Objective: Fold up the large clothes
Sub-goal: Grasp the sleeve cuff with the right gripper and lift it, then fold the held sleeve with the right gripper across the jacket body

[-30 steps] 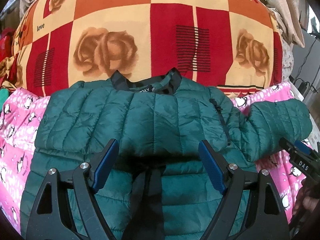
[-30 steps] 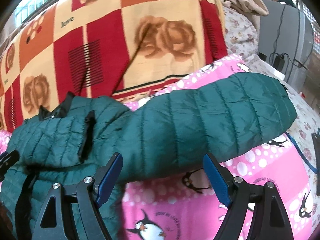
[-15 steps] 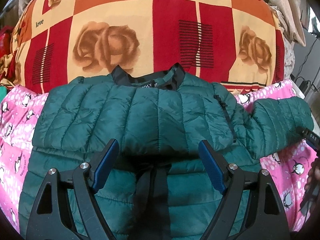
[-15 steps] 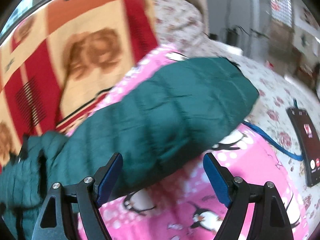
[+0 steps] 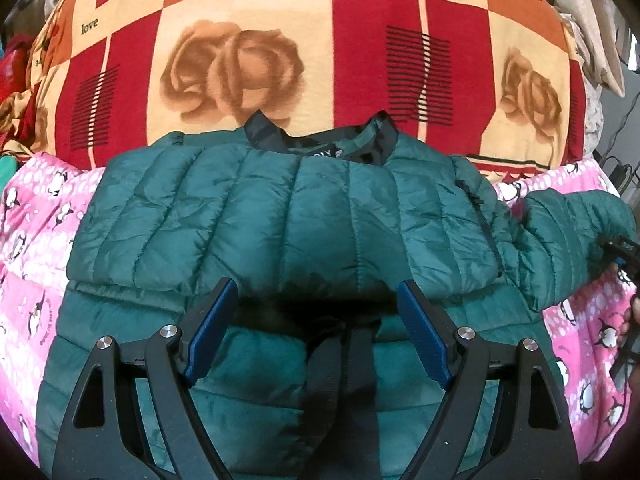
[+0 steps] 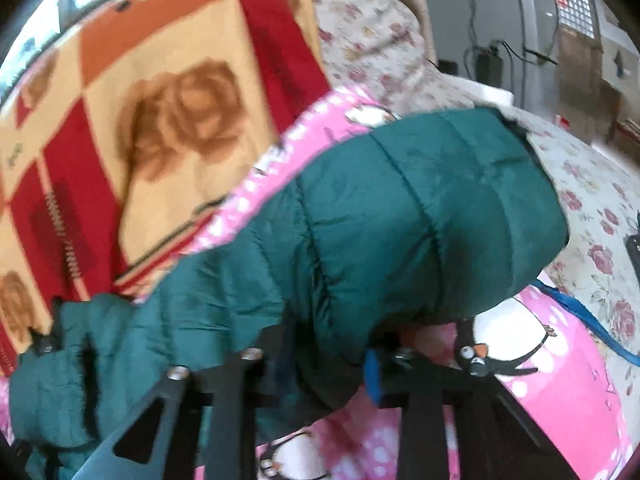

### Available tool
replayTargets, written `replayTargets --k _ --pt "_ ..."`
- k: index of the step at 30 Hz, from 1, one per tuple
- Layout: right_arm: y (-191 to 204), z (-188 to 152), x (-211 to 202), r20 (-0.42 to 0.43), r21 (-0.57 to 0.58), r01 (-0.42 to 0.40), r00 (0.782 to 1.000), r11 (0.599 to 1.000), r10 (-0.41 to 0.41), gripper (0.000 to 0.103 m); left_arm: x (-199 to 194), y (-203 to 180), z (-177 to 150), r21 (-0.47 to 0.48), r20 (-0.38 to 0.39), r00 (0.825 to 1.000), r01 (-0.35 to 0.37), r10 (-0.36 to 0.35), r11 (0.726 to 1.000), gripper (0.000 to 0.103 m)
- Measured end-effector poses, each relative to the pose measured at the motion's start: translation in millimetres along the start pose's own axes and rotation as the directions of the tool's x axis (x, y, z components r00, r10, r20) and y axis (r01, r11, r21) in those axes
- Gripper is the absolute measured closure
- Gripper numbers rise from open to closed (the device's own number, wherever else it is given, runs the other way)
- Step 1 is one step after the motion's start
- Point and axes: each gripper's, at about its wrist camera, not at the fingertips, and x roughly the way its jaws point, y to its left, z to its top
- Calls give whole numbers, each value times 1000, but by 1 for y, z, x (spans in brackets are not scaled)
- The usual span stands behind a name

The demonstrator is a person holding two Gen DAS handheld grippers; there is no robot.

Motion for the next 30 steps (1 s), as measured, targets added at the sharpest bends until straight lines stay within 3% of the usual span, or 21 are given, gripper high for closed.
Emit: replayTargets --k 7,11,15,24,30 --pt "39 -9 -46 66 -72 -226 971 971 231 92 -9 16 5 -45 21 1000 2 -1 999 21" --pt "82 -24 -60 38 -158 -310 947 938 319 93 -16 25 6 -56 36 999 1 2 998 21" --pt "140 -49 -72 -34 -265 -408 909 874 415 93 -20 36 7 -78 45 999 -4 7 997 21" --pt "253 -123 -48 -247 -370 -536 844 759 475 93 -26 64 10 -96 64 996 -63 69 993 21" --pt "282 -158 -23 -327 -422 -512 855 748 402 91 -21 86 10 -72 60 984 -163 168 984 21"
